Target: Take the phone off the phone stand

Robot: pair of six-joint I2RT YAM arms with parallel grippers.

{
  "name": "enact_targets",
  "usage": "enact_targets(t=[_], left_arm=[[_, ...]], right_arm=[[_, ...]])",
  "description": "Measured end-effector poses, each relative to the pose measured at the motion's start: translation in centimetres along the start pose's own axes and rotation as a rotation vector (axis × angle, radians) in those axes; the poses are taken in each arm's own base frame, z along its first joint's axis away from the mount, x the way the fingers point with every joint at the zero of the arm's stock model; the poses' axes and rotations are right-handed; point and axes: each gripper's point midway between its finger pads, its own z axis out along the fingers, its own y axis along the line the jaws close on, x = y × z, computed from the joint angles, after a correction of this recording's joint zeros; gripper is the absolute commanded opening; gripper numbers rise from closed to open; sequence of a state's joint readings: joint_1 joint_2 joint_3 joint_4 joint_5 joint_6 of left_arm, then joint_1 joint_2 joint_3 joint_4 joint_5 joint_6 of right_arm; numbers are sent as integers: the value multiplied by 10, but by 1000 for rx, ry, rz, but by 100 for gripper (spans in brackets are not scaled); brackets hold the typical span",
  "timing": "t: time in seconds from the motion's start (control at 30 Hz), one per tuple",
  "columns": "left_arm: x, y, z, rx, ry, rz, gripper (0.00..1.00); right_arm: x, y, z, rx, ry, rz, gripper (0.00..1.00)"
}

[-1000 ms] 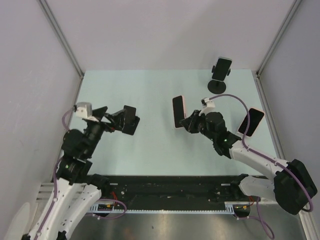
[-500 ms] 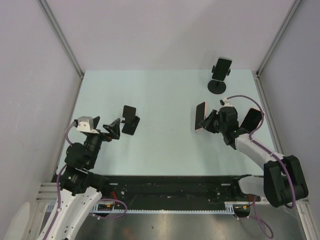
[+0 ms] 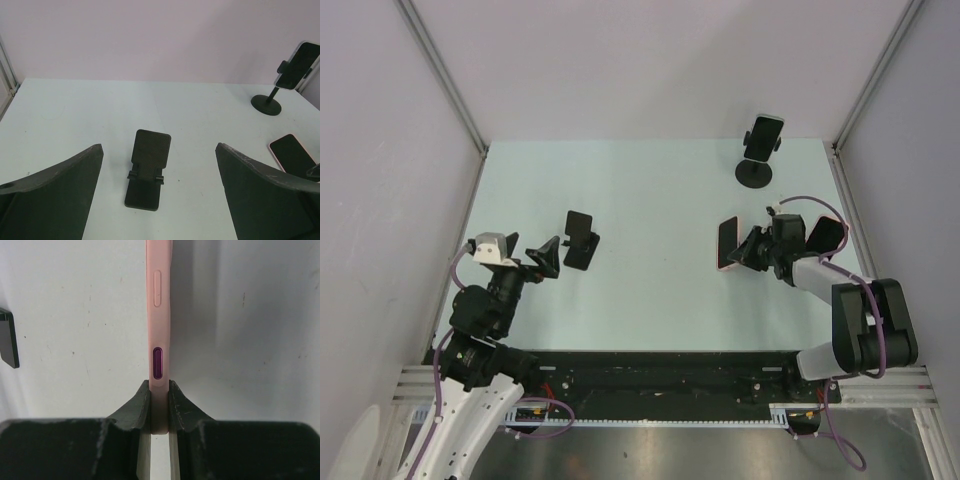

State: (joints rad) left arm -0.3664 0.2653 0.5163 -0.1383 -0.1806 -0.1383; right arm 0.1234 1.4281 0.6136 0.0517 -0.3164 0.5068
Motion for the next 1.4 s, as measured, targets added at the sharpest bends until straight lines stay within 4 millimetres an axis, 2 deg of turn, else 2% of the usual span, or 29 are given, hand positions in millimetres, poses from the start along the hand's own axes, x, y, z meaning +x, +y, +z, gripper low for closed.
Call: enact_targets(t=[0.27,0.43,0.7,0.87,0.97,1.03,1.17,1.23,1.33,1.4], left_arm=[[0,0,0,0,0,0,100],[0,0,0,0,0,0,100],[0,0,0,1,1,0,100],[1,-1,0,2,2,0,100],[1,-1,0,2,3,0,100],[2,0,1,1,7,1,100],[9,0,5,-3,36,6,100],[18,0,10,-7,70,13,100],[40,0,21,-12,158,28,100],[60,-1,28,-12,234,41,100]], right_arm=[[-4,-9,10,-11,19,-15,40],[-3,-23,16,48,38,-33,49],[-22,-30,18,122,-7,-82,75],[-27,-31,18,155,-22,-116,93],[-27,-29,19,179,-23,-144,100],[-23,-26,17,193,-16,-170,100],[-21,-6,2,194,-32,-243,100],[-29,14,-14,168,-86,-293,100],[-45,53,-48,89,-196,-351,100],[-59,81,-78,12,-287,-374,100]])
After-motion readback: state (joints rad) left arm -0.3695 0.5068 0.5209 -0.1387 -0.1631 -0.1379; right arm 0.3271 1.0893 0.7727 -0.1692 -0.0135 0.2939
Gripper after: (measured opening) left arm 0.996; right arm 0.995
